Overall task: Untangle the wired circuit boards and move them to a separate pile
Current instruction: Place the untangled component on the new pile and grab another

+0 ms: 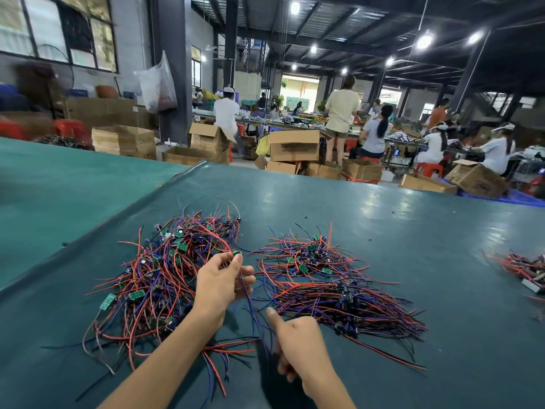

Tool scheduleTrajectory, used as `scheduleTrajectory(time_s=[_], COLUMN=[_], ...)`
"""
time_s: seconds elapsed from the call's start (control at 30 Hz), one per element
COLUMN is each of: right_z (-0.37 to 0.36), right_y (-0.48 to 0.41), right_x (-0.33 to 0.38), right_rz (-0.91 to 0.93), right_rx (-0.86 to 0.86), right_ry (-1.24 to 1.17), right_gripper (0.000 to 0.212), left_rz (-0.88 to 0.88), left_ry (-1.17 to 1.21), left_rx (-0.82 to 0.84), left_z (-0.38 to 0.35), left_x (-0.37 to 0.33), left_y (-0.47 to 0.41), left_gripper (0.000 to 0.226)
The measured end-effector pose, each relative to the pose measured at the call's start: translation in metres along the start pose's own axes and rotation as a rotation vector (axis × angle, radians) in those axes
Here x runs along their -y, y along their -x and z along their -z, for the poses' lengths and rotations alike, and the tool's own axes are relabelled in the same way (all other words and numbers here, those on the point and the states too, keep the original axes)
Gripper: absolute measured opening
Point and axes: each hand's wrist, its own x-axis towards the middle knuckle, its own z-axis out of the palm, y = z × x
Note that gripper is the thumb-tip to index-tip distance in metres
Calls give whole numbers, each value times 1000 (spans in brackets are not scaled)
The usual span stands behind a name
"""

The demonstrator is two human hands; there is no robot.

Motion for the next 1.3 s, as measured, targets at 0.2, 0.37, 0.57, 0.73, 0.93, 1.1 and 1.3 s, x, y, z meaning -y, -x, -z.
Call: scheduleTrajectory(time_s=[0.2,0.37,0.57,0.73,0.93,1.1,1.3], right_z=[21,42,64,106,153,170,172], right_y=[-13,-16,-22,-41,-66,-75,-76], right_x=[8,25,25,21,5,-11,-29], right_rz=[171,282,319,197,69,32,-48], right_rx=[-118,158,38,-197,-295,-316,-380], right_ry=[-443,-574,-544,-731,-773,-814,-875], right_gripper=[45,44,20,13,4,4,6], left_rz=[0,23,72,92,98,59,96], left_ry=[-301,-381,-402,-492,-544,-569,-569], left_rx=[392,616,632,591,438,383,275], left_z=[-3,-12,-19,-19,-28,-31,-36], left_x=[-17,-14,-8,-1,13,20,34], left_y=[20,40,36,16,-8,-25,-26], left_gripper=[20,13,21,15,15,14,16])
